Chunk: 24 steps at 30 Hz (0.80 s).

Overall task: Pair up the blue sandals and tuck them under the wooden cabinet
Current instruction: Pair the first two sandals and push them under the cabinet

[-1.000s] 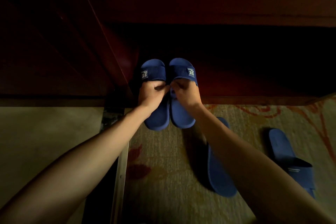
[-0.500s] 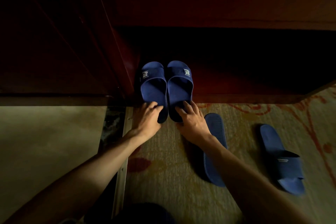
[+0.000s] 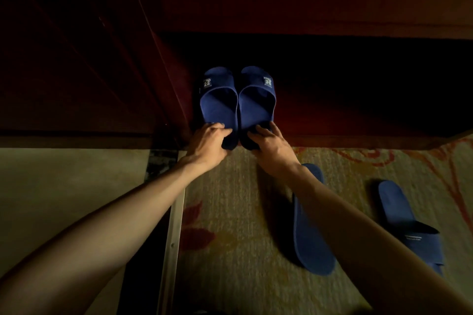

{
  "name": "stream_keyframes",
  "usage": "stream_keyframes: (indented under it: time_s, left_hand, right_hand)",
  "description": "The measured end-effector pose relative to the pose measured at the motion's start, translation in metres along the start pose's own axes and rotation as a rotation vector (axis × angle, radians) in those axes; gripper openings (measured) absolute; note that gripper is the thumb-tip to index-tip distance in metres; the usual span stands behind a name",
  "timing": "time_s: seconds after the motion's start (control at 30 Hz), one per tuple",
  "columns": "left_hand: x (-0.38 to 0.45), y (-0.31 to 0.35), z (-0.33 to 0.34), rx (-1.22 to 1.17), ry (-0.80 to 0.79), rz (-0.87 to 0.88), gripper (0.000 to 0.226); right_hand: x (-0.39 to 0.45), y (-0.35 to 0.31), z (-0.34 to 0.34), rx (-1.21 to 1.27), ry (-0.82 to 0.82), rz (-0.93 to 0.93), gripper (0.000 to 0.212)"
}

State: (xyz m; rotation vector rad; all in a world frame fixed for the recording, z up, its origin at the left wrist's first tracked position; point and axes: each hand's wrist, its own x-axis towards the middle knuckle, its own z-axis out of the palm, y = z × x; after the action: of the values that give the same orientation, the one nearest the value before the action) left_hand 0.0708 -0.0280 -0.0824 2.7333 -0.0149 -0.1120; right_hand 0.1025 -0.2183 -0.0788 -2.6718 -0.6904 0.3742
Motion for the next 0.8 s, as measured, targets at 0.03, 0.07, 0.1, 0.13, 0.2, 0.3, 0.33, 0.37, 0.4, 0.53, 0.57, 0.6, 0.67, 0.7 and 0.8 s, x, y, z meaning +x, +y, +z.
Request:
stream_keyframes:
  time_s: [0.03, 0.07, 0.1, 0.13, 0.2, 0.3, 0.33, 0.37, 0.4, 0.53, 0.57, 0.6, 0.67, 0.7, 0.8]
  left_hand:
    - [0.006, -0.003, -0.001, 0.001, -0.003, 0.000, 0.062]
    - [0.013, -0.005, -0.002, -0.002, -0.009, 0.000, 0.063]
    - [0.020, -0.008, -0.002, -0.007, -0.020, -0.008, 0.064]
    - [0.025, -0.009, -0.005, -0.013, -0.024, -0.014, 0.064]
    - [0.036, -0.013, -0.009, -0.014, -0.034, -0.021, 0.066]
    - [0.052, -0.018, -0.012, -0.027, -0.041, -0.027, 0.069]
    - [0.057, -0.019, -0.013, -0.030, -0.038, -0.031, 0.070]
    - [0.061, -0.020, -0.013, -0.030, -0.033, -0.035, 0.070]
    - [0.066, -0.021, -0.013, -0.028, -0.027, -0.036, 0.070]
    - [0.077, -0.023, -0.014, -0.017, 0.012, -0.037, 0.072]
    - [0.078, -0.024, -0.013, -0.013, 0.018, -0.032, 0.072]
    - [0.077, -0.024, -0.012, -0.011, 0.025, -0.026, 0.072]
    - [0.076, -0.026, -0.010, -0.019, 0.034, -0.020, 0.072]
    - [0.076, -0.026, -0.010, -0.025, 0.037, -0.019, 0.071]
    - [0.074, -0.027, -0.008, -0.030, 0.044, -0.018, 0.071]
  right_hand:
    - [0.007, 0.001, -0.001, -0.001, 0.002, -0.001, 0.050]
    - [0.014, 0.002, -0.002, 0.001, 0.005, -0.003, 0.050]
    - [0.021, 0.004, -0.002, 0.007, 0.004, 0.001, 0.050]
    - [0.025, 0.004, -0.004, 0.009, 0.004, 0.003, 0.050]
    - [0.035, 0.004, -0.008, 0.016, -0.001, 0.012, 0.049]
    - [0.050, 0.008, -0.011, 0.023, -0.006, 0.008, 0.049]
    - [0.055, 0.010, -0.011, 0.017, -0.005, -0.005, 0.049]
    - [0.059, 0.011, -0.012, 0.017, 0.002, -0.011, 0.049]
    - [0.064, 0.013, -0.012, 0.024, 0.012, -0.008, 0.049]
    - [0.077, 0.019, -0.009, 0.038, 0.039, 0.013, 0.057]
    - [0.079, 0.021, -0.007, 0.038, 0.042, 0.014, 0.059]
    - [0.080, 0.022, -0.006, 0.041, 0.047, 0.010, 0.059]
    - [0.079, 0.022, -0.005, 0.050, 0.050, 0.005, 0.058]
    - [0.079, 0.022, -0.005, 0.047, 0.053, 0.000, 0.057]
    - [0.076, 0.021, -0.003, 0.046, 0.063, -0.002, 0.056]
